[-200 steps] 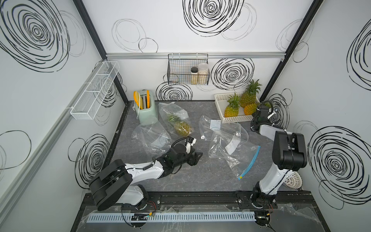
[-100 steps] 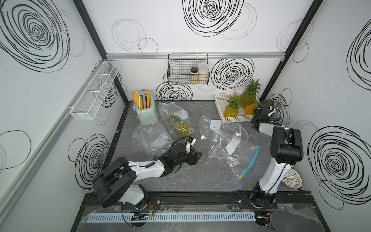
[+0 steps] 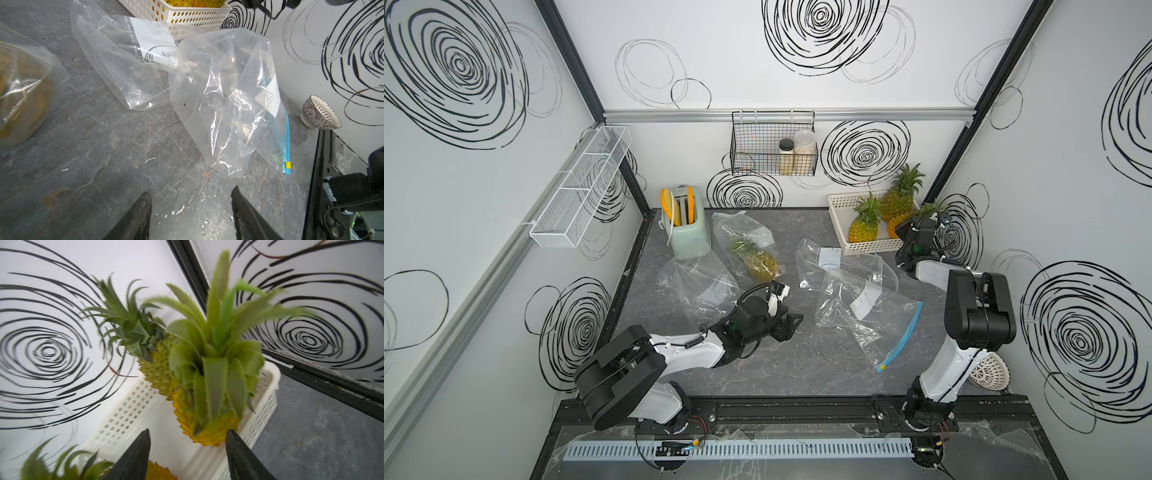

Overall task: Open the zip-top bag and take out the pineapple
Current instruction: Place the pineapple in the basket, then move the pineapple to the basket.

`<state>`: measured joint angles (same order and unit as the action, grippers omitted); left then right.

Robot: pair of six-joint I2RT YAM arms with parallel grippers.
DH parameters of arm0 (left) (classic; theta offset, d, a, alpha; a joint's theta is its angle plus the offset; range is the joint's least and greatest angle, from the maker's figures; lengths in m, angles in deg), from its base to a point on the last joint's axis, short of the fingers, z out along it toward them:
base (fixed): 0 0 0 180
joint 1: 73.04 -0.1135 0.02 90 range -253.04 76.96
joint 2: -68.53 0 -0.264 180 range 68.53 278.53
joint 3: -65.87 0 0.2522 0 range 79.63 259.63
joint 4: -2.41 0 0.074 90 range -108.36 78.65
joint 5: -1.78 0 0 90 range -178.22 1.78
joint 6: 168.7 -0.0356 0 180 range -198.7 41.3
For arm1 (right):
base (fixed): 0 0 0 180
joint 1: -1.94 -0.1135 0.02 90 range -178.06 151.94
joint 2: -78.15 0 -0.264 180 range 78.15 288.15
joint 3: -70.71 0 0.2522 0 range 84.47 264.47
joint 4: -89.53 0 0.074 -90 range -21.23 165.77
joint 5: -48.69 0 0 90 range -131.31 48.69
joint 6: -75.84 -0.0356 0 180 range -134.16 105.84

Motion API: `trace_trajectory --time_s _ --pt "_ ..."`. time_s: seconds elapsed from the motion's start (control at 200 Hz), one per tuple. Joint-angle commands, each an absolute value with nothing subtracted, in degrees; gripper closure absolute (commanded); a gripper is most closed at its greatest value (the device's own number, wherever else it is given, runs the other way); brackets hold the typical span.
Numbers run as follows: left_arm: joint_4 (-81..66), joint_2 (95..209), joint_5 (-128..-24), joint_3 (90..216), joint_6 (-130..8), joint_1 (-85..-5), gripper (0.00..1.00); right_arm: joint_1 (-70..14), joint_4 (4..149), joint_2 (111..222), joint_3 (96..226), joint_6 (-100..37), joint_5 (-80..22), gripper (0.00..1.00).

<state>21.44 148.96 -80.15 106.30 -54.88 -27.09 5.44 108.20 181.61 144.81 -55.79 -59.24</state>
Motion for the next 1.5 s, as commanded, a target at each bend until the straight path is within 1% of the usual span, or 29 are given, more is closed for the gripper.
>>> trace_trajectory --time_s 0.0,0.38,0.6,0.68,0.82,0.86,0.996,1.121,1.216,1.346,1.426,1.496 --pt "24.4 146.9 -79.9 105.6 -55.0 -27.1 0.35 5.4 106.1 179.3 145.5 -55.4 -57.7 0.38" --pt "22.7 142.7 -81.6 106.0 -56.3 -27.0 0.33 3.5 104.2 177.1 145.1 -52.1 -52.0 0.35" --pt "16.3 138.5 -83.5 107.4 -57.5 -27.3 0.29 0.5 100.7 172.9 144.4 -50.0 -47.7 0.31" --pt "13.9 136.1 -84.4 108.2 -58.3 -27.5 0.27 -1.4 98.1 171.1 145.3 -47.2 -47.2 0.23" --pt "12.4 131.1 -85.8 107.5 -58.3 -27.7 0.27 -3.4 93.0 172.2 151.4 -40.3 -45.2 0.02" --pt "12.1 130.0 -86.0 107.1 -58.1 -27.8 0.26 -3.3 90.4 173.9 154.5 -39.0 -44.1 0.0" --pt "11.4 127.9 -86.5 106.2 -57.8 -27.9 0.26 -3.5 74.4 182.8 170.4 -35.4 -41.6 0.02" --pt "10.9 127.4 -86.7 105.8 -57.7 -27.9 0.27 -3.9 68.0 188.8 178.6 -32.8 -43.3 0.02" --pt "10.7 127.3 -86.9 105.6 -57.8 -27.9 0.27 -3.9 64.9 191.4 181.7 -32.8 -42.1 0.0" --pt "10.9 127.5 -86.9 105.3 -57.7 -28.0 0.27 -4.2 63.5 192.1 180.9 -32.8 -43.3 0.01" --pt "11.3 127.9 -86.6 105.2 -57.5 -28.0 0.27 -4.0 63.5 193.0 180.7 -32.8 -43.2 0.03" --pt "11.3 128.1 -86.4 105.2 -57.4 -28.0 0.27 -4.0 63.9 193.9 180.8 -32.7 -43.0 0.06"
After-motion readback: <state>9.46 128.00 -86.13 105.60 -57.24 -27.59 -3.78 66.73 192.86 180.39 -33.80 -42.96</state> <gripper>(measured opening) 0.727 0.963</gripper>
